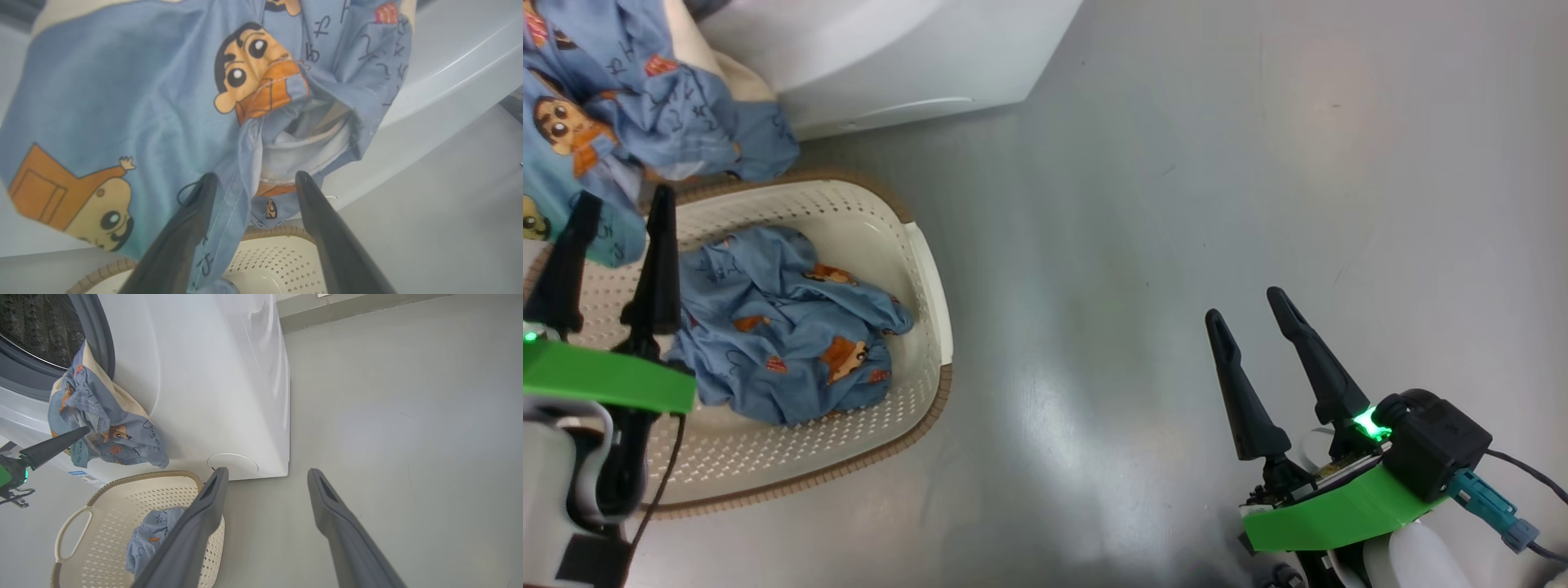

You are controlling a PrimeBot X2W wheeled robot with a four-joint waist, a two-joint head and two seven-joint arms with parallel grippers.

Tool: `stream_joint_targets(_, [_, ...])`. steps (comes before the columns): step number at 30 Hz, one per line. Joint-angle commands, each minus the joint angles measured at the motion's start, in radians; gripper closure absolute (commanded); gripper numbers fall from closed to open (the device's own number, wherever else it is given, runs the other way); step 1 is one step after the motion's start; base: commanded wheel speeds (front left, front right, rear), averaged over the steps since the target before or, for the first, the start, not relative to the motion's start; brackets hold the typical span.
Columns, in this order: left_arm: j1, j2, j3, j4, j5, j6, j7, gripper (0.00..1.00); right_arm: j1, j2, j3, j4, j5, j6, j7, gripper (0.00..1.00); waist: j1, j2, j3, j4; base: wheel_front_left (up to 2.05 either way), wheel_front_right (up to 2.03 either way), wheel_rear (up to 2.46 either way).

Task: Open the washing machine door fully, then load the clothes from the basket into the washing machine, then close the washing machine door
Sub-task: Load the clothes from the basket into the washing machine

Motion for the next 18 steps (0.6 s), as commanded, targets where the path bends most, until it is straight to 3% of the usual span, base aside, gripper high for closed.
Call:
stream_joint_targets(1, [-0.021, 0.044, 0.027, -0.009, -0.010, 0.004, -0.006, 0.00, 0.043, 0.001, 0.031, -0.024, 0.010, 0.002, -0.005, 0.00, 0.0000, 0.0000, 0.012, -0.009, 0.00, 0.00, 0.00])
stream_joint_targets(18, [-0.161, 0.061, -0.004, 0.058, -0.108, 0.004, -0.006, 0.00, 0.063, 0.001, 0.057, -0.031, 0.032, 0.002, -0.005, 0.00, 0.0000, 0.0000, 0.054, -0.045, 0.00, 0.00, 0.00])
